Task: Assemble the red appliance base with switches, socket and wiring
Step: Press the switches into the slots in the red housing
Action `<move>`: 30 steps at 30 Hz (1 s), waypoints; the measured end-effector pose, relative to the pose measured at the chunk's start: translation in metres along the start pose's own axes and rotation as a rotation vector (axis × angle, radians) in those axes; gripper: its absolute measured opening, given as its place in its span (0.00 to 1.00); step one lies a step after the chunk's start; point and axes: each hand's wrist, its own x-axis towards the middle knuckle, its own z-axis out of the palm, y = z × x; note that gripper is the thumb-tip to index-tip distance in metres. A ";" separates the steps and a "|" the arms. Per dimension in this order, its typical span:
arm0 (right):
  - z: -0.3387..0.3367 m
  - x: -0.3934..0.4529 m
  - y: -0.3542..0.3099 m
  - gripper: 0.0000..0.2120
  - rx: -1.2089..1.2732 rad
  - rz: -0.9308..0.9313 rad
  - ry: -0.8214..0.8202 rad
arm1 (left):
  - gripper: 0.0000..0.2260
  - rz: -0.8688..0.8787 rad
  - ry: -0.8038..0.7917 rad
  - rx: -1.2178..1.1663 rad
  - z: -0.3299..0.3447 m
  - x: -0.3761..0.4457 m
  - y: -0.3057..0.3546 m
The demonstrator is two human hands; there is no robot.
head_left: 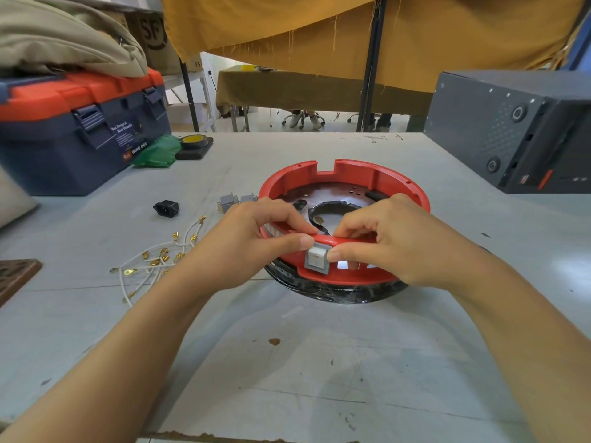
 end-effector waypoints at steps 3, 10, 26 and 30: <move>0.001 -0.001 -0.001 0.09 -0.024 -0.002 0.008 | 0.04 0.001 0.019 -0.008 0.001 -0.002 0.000; 0.003 -0.004 -0.001 0.11 -0.104 -0.021 0.041 | 0.06 0.067 0.035 -0.004 0.003 -0.009 -0.005; 0.006 -0.003 -0.002 0.18 -0.167 -0.032 0.027 | 0.08 0.078 0.059 0.007 0.006 -0.009 -0.006; 0.005 -0.004 -0.002 0.20 -0.192 -0.028 0.017 | 0.07 0.087 0.071 0.030 0.006 -0.010 -0.006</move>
